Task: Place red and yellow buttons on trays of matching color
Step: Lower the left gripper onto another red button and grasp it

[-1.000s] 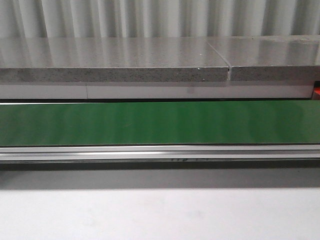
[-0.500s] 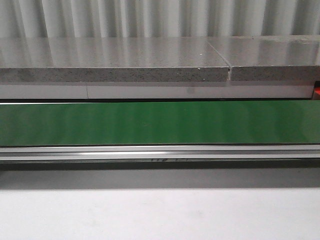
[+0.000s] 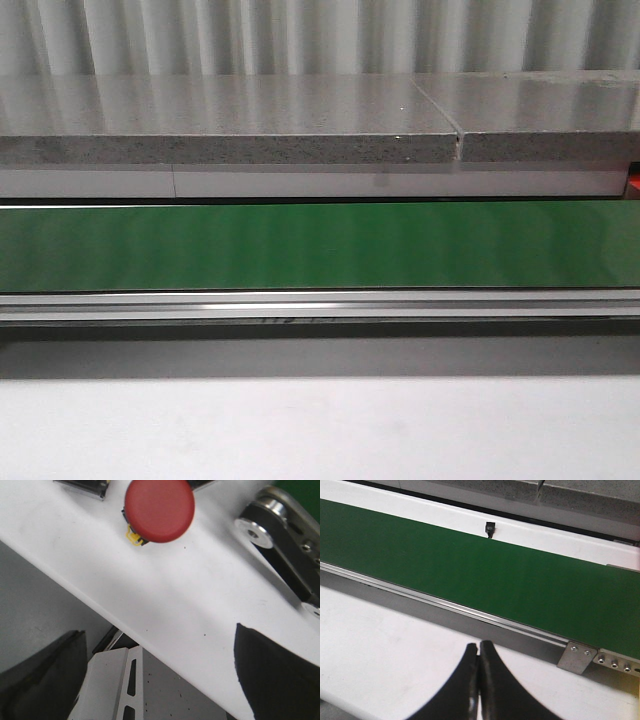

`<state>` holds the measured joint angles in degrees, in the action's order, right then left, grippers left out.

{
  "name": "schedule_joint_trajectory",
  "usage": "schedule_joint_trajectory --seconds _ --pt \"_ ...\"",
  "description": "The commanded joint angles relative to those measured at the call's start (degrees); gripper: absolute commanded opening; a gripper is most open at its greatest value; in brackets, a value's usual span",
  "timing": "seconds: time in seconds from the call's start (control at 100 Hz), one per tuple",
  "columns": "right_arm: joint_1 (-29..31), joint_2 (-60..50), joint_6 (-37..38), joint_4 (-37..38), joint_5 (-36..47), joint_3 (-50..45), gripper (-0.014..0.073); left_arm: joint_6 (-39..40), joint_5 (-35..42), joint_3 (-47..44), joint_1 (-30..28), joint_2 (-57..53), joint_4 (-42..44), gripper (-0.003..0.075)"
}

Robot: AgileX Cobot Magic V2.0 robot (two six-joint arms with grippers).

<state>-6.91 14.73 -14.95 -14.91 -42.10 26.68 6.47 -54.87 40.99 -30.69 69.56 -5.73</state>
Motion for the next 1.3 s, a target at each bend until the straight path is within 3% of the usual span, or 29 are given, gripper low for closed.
schedule_joint_trajectory --seconds 0.0,0.57,1.14,1.29 --pt "0.09 0.61 -0.72 -0.89 3.53 1.33 -0.0067 0.62 1.95 1.87 -0.83 1.37 -2.12 0.0584" --pt "0.09 0.61 -0.72 -0.89 3.53 1.33 -0.0067 0.44 8.4 8.15 -1.15 14.41 -3.6 0.0584" --pt "0.09 0.61 -0.72 -0.89 3.66 1.33 -0.0067 0.05 5.64 14.35 -1.15 20.72 -3.49 0.0583" --pt "0.09 0.61 -0.72 -0.89 3.7 1.33 -0.0067 -0.15 5.64 14.35 -1.15 20.72 -3.38 0.0519"
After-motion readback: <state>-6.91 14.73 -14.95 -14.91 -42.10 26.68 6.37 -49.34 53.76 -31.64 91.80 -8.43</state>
